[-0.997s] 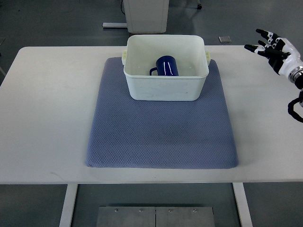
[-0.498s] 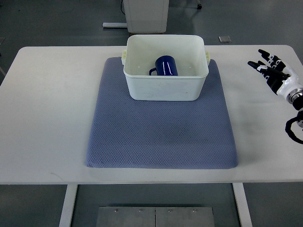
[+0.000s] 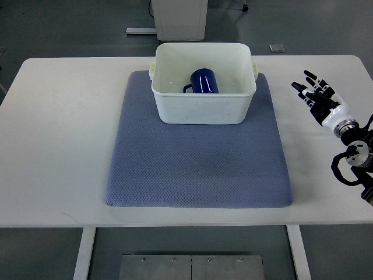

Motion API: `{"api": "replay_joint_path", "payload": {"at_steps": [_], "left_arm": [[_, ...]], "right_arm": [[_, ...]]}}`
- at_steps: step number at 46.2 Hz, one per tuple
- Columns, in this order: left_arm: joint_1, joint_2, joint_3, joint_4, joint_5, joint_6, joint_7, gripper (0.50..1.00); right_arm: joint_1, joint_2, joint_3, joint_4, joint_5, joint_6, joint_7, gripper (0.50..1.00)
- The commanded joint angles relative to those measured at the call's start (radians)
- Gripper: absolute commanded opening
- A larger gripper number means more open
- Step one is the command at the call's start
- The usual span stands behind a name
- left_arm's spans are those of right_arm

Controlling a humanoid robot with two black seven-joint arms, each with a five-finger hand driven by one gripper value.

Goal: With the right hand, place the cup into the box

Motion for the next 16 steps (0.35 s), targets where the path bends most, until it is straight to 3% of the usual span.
{"api": "replay_joint_path", "payload": {"at_steps": [1,16], "left_arm": [[0.0,0.0,0.0,0.001,0.0,0.0,0.0,1.0],[0.0,0.0,-0.002,-0.001,0.0,0.0,0.0,1.0]], "right_arm": [[0.0,0.004,0.0,-0.001,0.001,-0.003,0.001,1.0],[0.0,0.004,0.0,-0.001,0.001,-0.007,0.001,1.0]]}}
